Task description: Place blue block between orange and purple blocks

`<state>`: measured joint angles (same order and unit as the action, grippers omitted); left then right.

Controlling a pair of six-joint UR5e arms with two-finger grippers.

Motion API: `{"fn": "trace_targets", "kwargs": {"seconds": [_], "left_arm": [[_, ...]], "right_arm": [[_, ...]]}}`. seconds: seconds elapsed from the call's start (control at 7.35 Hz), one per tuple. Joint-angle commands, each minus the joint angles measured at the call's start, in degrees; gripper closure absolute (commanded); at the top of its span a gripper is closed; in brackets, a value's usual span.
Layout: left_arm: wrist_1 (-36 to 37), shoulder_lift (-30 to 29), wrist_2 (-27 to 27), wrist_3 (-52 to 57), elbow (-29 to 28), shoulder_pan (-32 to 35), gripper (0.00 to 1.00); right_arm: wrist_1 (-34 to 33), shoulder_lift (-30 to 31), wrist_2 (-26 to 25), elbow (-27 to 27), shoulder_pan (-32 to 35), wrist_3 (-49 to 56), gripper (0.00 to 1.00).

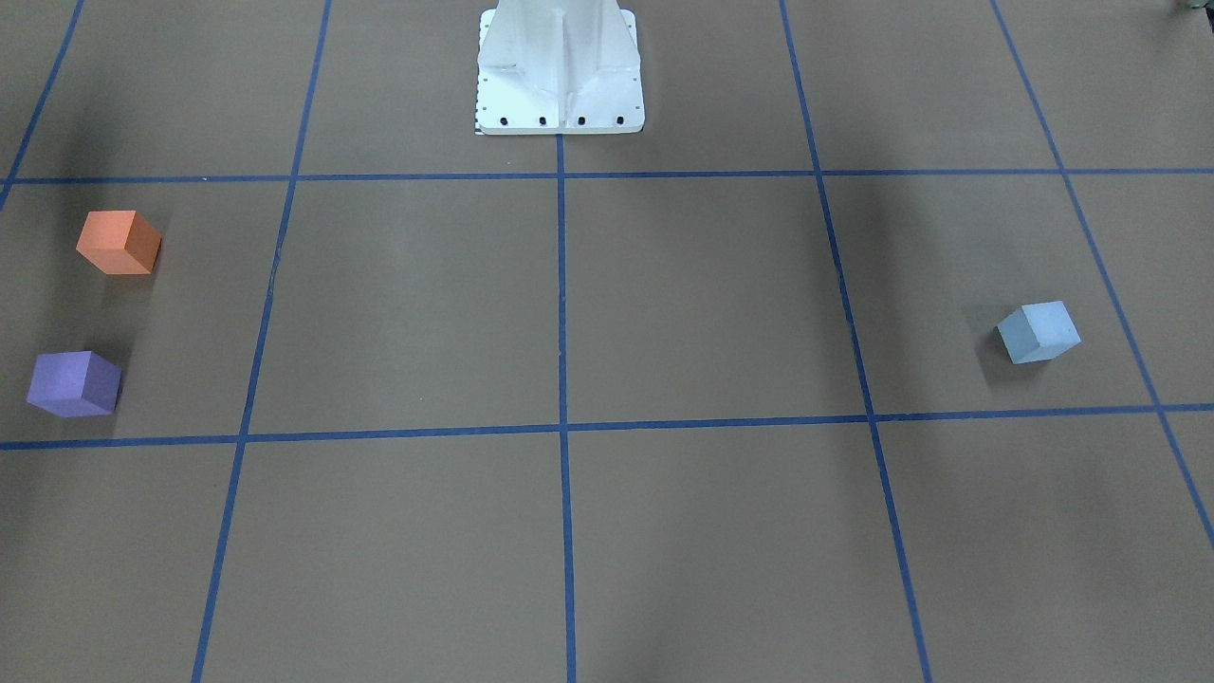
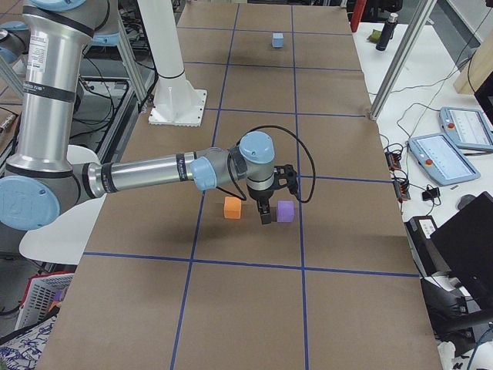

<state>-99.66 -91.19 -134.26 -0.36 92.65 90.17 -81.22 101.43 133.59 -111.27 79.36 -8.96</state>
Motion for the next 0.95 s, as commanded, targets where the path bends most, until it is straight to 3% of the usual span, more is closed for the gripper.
{"fn": "trace_targets", "kwargs": {"seconds": [0.0,0.27,0.54,0.82], "left_arm": [[-6.1,-1.5,-0.2,-3.4,-3.4,-2.4,0.00],[-8.4,-1.9,0.2,-12.2,-4.8,-12.8,0.00],[-13.2,-2.1,0.5,-27.2,-5.3,-17.7,0.00],[-22.2,-2.1,6.4,-41.1,-5.6,-26.4,0.00]], "right_arm": [[-0.1,0.0,0.0,0.0,0.0,0.0,0.00],[0.0,-0.1,0.0,0.0,-0.1,0.0,0.00],[0.0,-0.1,0.0,0.0,-0.1,0.0,0.00],[0.0,-0.1,0.0,0.0,-0.1,0.0,0.00]]}}
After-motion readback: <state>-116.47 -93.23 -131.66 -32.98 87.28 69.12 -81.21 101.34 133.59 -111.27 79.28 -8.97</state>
